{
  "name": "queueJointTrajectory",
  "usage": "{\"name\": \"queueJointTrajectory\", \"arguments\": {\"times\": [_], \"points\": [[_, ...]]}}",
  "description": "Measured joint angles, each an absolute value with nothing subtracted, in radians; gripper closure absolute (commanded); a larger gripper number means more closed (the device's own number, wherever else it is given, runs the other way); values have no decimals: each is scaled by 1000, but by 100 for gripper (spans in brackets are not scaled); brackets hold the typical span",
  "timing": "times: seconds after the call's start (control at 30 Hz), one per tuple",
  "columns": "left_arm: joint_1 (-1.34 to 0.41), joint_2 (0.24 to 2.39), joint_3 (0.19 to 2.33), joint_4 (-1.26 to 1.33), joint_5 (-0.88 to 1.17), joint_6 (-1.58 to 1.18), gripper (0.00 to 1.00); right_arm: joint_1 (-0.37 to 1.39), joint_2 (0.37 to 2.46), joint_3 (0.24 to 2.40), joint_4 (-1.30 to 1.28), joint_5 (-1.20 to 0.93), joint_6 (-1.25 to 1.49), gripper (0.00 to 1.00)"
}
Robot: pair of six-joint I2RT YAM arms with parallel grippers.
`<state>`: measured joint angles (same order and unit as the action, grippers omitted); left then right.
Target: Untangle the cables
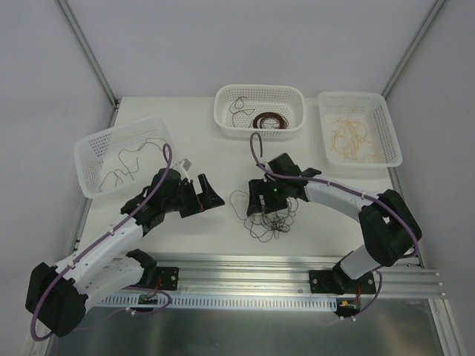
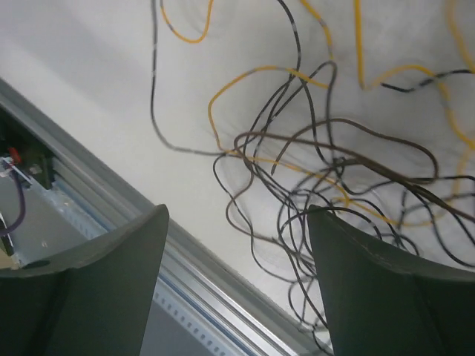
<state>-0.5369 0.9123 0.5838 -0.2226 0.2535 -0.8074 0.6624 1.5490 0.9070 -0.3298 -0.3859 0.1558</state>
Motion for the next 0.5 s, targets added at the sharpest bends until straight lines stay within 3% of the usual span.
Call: {"name": "queueJointTrajectory", "arguments": {"times": [0.3,0.5], "points": [[-538,931,566,-221,249,-823,6,681,1448,1091,-442,-299,76,22],[-554,1058,591,-225,217,-823,11,680,1490,1213,-459,-285,47,29]]}}
